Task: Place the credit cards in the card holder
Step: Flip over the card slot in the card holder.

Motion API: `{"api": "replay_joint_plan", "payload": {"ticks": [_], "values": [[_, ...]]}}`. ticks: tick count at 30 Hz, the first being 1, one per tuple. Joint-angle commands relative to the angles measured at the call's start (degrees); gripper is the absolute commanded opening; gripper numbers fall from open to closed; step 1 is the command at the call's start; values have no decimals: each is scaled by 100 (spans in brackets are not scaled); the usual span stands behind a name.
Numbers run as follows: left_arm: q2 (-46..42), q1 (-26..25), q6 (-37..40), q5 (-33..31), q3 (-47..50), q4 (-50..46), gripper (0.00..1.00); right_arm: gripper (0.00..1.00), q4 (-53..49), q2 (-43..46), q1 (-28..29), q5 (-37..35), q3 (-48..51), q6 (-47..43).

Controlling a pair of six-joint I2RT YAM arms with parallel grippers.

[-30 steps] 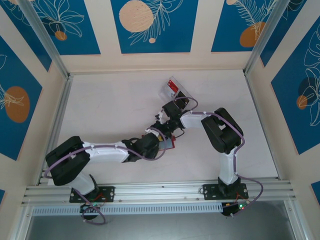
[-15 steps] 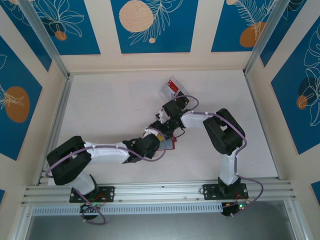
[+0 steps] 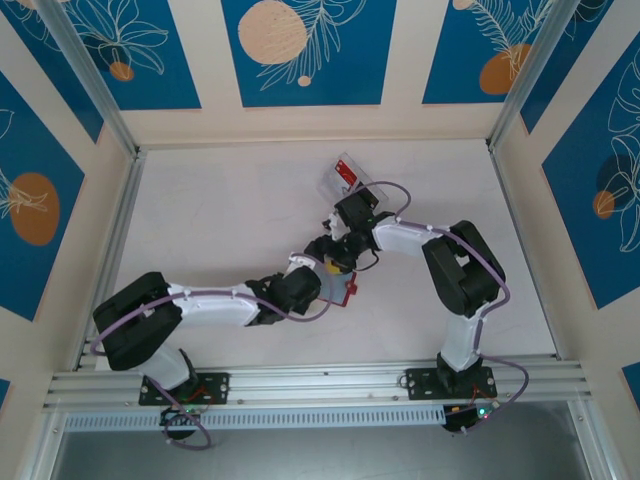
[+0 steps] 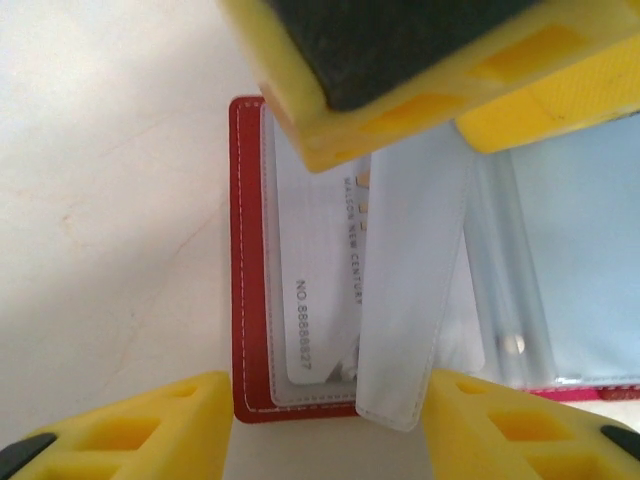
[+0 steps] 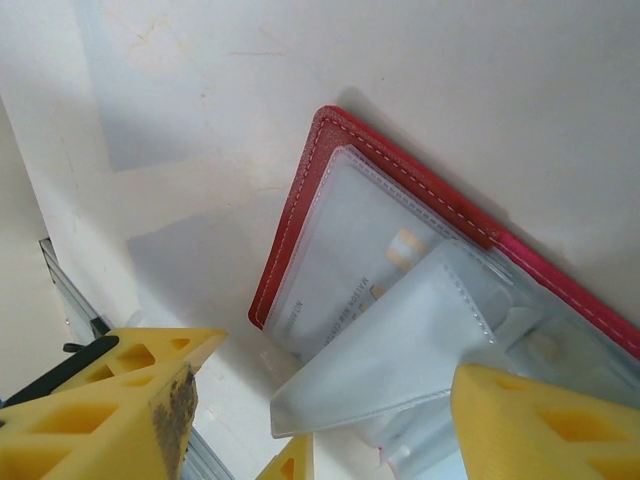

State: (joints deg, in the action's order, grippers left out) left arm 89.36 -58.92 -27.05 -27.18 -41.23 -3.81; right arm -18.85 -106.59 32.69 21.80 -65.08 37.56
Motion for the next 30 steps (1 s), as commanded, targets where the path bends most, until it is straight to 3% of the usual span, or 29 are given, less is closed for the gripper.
{"api": "replay_joint_plan", "payload": {"ticks": [1,15,17,19,23,30], "values": [[151,-25,-56,-64,-46,-407,52,69,-168,422,-8,330,39,-192],[177,438,-162,63,-176,-700,51,67,-141,1377,-144,-59,783,-47],[145,611,-190,289,-126,-658,49,60,-141,1364,-99,-62,867,-22],[71,814,-181,599,-56,-553,46,46,-121,1290,18,-113,964,21],[-159,1155,30,1583,139,-89,45,25,22,1122,238,-212,1201,171],[-54,1339,323,2266,-63,-257,45,16,-220,1104,467,-738,1532,205]]}}
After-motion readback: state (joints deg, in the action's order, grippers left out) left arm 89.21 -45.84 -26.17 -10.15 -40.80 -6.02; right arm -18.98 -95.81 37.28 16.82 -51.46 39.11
